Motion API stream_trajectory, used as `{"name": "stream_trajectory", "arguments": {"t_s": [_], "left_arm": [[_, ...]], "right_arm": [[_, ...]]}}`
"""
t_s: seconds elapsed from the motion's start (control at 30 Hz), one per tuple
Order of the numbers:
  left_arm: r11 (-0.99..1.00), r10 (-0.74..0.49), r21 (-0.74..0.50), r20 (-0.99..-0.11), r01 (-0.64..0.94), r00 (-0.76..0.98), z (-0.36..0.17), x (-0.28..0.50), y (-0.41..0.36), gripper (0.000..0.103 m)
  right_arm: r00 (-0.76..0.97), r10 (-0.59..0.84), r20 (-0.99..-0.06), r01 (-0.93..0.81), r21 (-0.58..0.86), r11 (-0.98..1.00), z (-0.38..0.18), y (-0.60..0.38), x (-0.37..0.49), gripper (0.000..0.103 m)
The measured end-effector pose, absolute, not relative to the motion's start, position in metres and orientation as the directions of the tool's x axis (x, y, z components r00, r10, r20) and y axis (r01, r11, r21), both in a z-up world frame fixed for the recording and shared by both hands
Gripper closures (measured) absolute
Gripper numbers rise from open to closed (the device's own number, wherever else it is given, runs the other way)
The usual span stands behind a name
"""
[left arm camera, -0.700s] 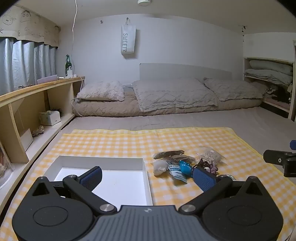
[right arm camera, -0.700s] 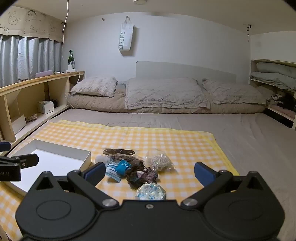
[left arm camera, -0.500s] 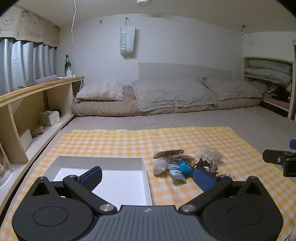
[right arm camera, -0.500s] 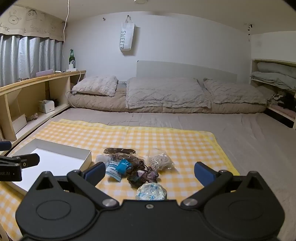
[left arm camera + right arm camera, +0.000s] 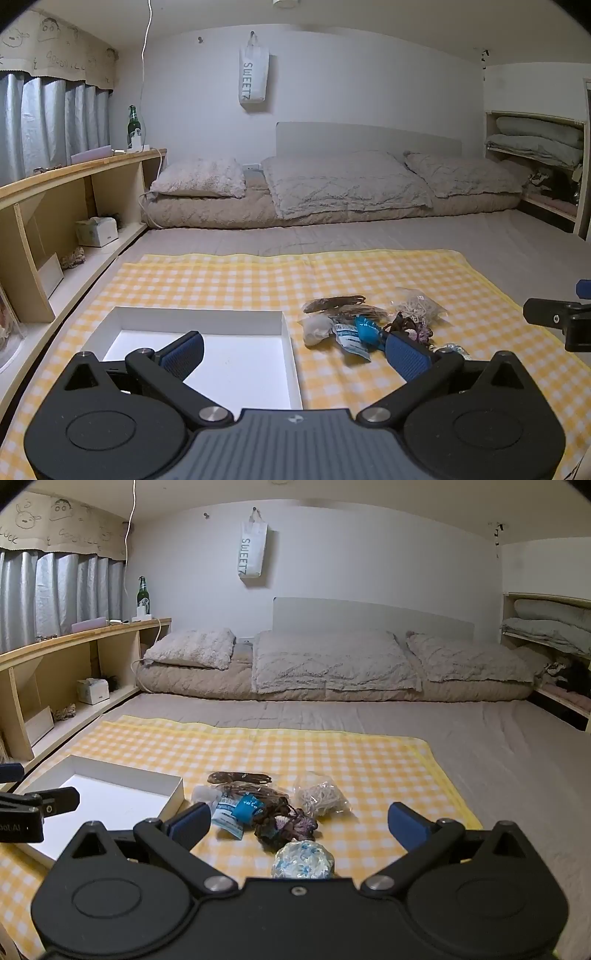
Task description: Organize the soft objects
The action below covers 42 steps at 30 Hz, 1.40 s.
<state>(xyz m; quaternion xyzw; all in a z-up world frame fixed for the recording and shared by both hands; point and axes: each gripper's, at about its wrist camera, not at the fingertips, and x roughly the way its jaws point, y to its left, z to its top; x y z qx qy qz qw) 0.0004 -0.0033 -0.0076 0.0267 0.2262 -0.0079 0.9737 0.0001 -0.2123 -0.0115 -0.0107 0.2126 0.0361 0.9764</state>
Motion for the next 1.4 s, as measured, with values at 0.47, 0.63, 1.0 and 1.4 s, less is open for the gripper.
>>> {"name": "stream_trajectory", "arguments": {"t_s": [0.47,0.63,1.0,1.4], "left_arm": [[0.999,-0.01,0.041,-0.451,0.032,0.893,-0.006,0.0022,-0.0028,0.0],[0.998,-0.011,0.044,-0.451,0.035,0.893,-0.0059,0.0023,-0.0032,0.0],[0.998,-0.014,0.052,-0.451,0.042,0.892,-0.0046,0.0027,-0.0032,0.0],[0.998,-0.014,0.052,-0.451,0.042,0.892,-0.005,0.0026,-0.0036,0.0]], "right_arm": [[0.904,0.07,-0.421,-0.078,-0.002,0.997,-0.0153,-0.2119,0.0037,0.0],[0.903,0.071,-0.423,-0.079,-0.001,0.997,-0.0143,-0.2121,0.0033,0.0],[0.902,0.074,-0.425,-0.082,0.001,0.997,-0.0166,-0.2117,0.0043,0.0],[0.901,0.075,-0.427,-0.082,0.002,0.997,-0.0164,-0.2119,0.0045,0.0]]}}
